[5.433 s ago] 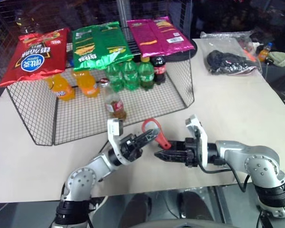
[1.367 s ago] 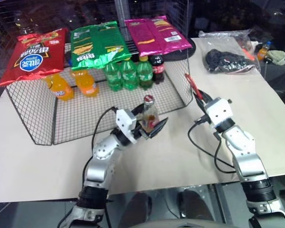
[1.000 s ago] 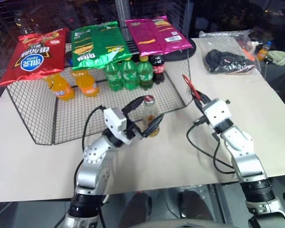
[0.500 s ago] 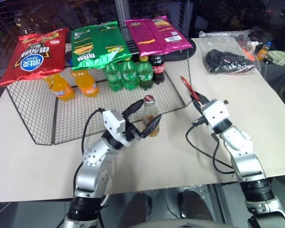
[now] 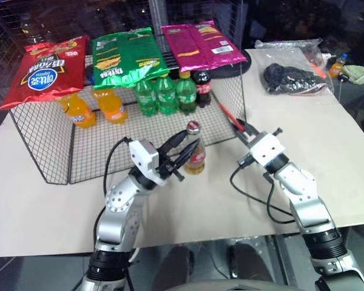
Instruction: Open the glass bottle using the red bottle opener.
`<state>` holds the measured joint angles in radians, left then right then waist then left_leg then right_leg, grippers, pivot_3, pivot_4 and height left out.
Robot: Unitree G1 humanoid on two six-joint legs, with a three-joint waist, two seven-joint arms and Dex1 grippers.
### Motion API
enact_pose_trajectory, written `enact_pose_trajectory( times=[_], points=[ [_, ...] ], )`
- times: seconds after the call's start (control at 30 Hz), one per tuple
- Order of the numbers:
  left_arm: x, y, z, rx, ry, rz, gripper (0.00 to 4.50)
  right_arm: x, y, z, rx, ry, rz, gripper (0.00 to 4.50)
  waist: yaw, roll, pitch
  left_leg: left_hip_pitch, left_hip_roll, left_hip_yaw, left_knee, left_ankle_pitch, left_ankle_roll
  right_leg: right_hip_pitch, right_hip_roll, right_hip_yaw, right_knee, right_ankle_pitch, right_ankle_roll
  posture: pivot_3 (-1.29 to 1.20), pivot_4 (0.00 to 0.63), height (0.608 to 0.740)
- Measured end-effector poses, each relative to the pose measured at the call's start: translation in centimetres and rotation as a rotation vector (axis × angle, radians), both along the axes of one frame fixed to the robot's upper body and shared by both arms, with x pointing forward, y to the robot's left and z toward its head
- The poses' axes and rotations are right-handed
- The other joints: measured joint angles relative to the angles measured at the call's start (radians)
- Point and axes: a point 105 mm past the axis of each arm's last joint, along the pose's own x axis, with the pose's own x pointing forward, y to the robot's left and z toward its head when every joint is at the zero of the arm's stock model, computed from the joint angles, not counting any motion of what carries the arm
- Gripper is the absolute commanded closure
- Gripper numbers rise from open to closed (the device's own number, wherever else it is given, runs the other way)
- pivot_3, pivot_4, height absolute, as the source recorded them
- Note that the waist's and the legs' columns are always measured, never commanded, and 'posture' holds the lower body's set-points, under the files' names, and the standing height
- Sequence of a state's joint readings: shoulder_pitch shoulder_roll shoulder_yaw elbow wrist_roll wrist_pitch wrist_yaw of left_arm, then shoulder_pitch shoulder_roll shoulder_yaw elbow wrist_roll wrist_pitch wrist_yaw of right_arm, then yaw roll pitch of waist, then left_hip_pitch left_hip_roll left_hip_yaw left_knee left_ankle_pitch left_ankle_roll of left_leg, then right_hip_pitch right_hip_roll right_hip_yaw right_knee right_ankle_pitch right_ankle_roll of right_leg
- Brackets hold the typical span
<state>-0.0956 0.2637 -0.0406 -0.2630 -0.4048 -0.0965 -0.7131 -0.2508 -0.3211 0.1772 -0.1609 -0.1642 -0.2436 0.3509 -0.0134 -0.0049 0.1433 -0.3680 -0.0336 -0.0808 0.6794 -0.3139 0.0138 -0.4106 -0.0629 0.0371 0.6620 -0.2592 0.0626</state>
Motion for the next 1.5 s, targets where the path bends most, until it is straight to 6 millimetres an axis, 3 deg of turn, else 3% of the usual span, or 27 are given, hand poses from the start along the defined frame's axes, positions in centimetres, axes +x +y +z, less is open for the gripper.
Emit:
enact_pose_trajectory(
  times=[0.3, 1.5],
  points=[
    [0.2, -0.1, 0.0, 0.001, -0.001, 0.002, 3.12, -1.5, 2.8, -1.3, -0.054, -0.039, 0.074, 4.5, 0.0, 0.0, 0.0, 0.001, 0.0, 0.0, 0.0, 0.0, 0.0, 0.001, 0.0, 0.0, 0.0, 0.0, 0.0, 0.0, 0.15, 0.74],
    [0.5, -0.2, -0.1, -0.011, 0.012, 0.003, 3.12, 0.5, 4.0, -2.1, -0.182, -0.391, 0.044, 4.5, -0.001, 0.0, 0.0, 0.006, 0.0, 0.001, 0.0, 0.0, 0.0, 0.005, 0.0, 0.001, 0.0, 0.0, 0.0, 0.0, 0.15, 0.74]
  ],
)
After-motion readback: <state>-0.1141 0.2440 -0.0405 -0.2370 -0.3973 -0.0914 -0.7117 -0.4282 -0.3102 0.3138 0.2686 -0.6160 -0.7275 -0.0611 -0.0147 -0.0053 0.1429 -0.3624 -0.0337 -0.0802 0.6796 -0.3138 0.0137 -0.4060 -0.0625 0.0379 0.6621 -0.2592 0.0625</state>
